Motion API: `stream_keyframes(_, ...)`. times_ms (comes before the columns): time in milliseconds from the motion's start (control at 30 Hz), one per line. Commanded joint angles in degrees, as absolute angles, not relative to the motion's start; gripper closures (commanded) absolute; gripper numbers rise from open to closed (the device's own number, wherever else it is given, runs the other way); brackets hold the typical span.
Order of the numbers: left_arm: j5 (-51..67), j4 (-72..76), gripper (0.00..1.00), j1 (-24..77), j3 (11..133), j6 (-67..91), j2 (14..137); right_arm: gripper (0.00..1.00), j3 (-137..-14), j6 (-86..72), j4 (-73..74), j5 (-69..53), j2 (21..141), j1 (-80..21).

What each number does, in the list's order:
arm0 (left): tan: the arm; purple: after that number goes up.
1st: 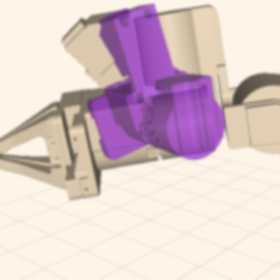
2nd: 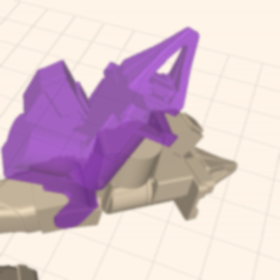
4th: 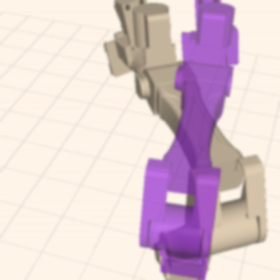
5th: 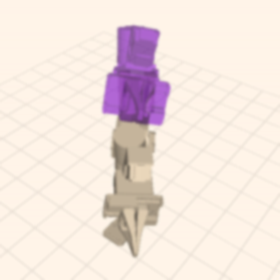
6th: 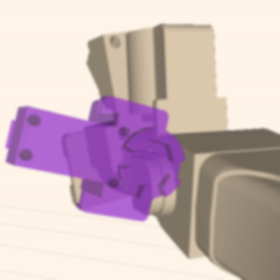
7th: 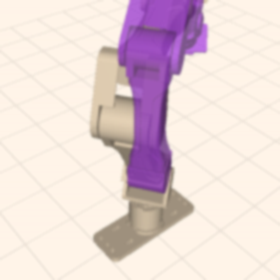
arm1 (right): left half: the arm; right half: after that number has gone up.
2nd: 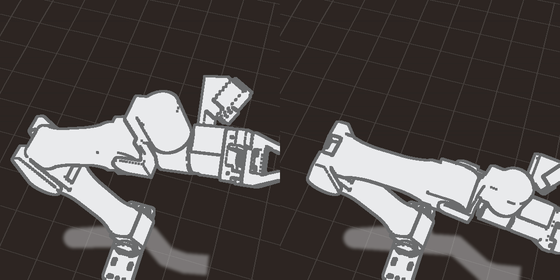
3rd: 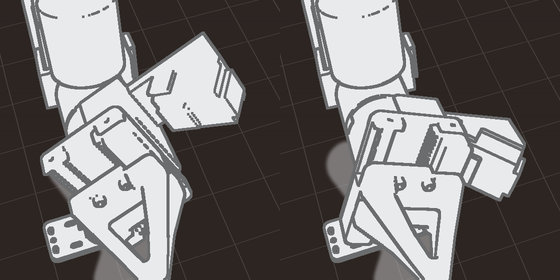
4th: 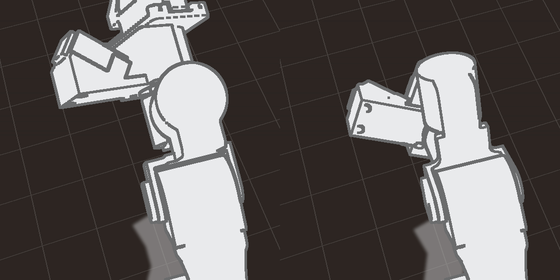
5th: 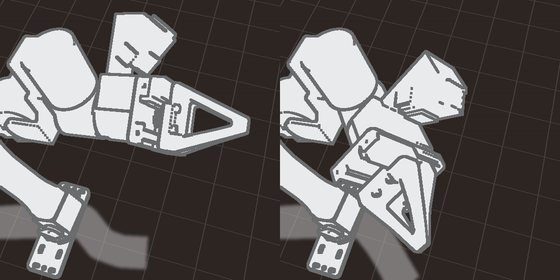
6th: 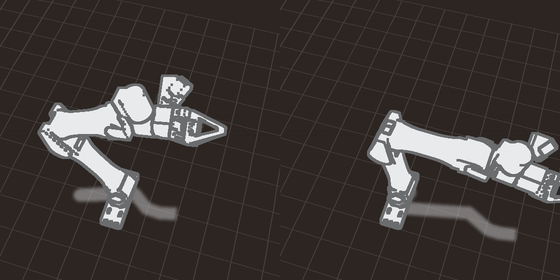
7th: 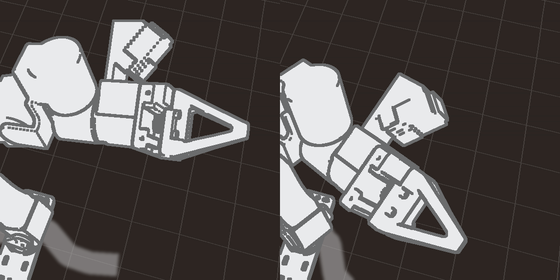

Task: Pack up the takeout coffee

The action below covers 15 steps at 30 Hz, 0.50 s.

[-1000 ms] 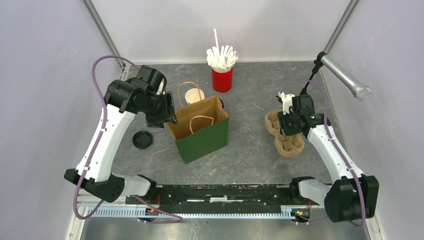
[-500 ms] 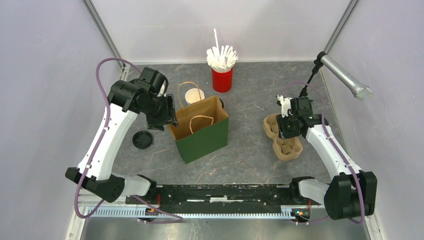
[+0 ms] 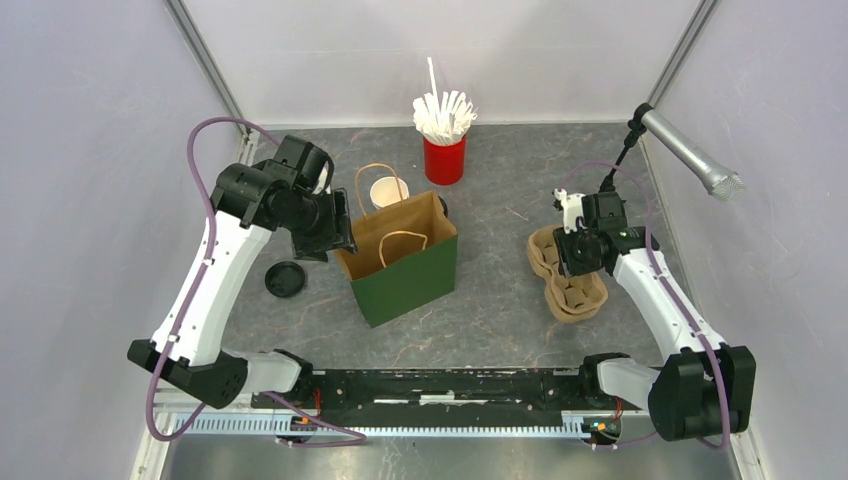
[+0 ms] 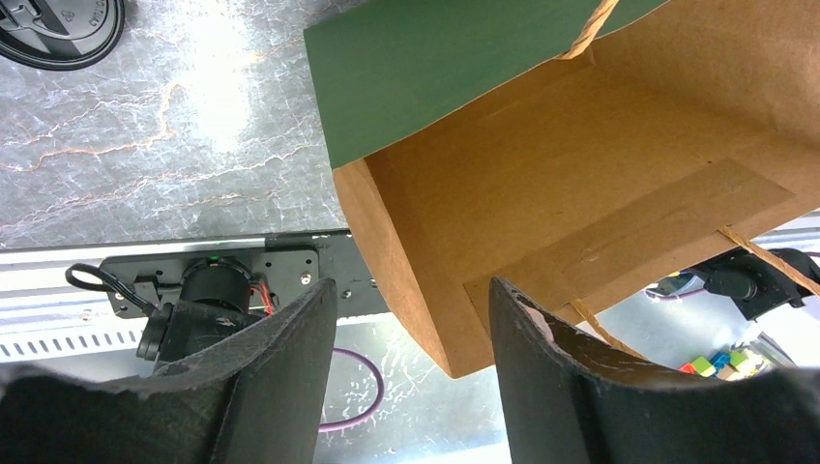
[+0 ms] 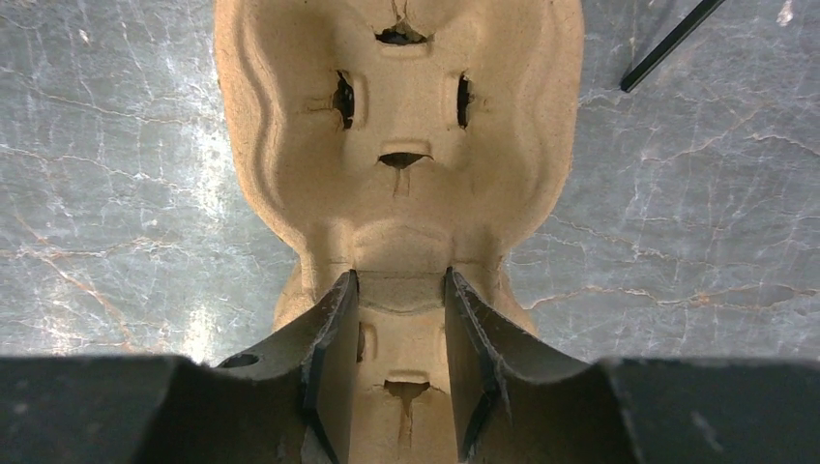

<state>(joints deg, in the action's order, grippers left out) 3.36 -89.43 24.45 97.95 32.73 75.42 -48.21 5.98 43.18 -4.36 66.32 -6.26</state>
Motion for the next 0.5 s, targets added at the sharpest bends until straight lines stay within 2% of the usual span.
stream_keyframes(0, 4.03, -88.36, 0.34, 24.22, 97.68, 33.70, 73.72, 0.63, -54.51, 4.78, 45.73, -4.46, 64.36, -6.02)
stream_keyframes(233, 3.87, -88.19, 0.35, 24.18, 97.71, 33.91, 74.04, 0.64, -63.15, 4.31, 48.68, -6.41, 62.71, -6.09)
stream_keyframes(467, 4.30, -87.98, 0.35, 24.21, 97.87, 35.34, 73.76, 0.67, -75.68, 1.64, 41.79, -17.14, 63.74, -6.64)
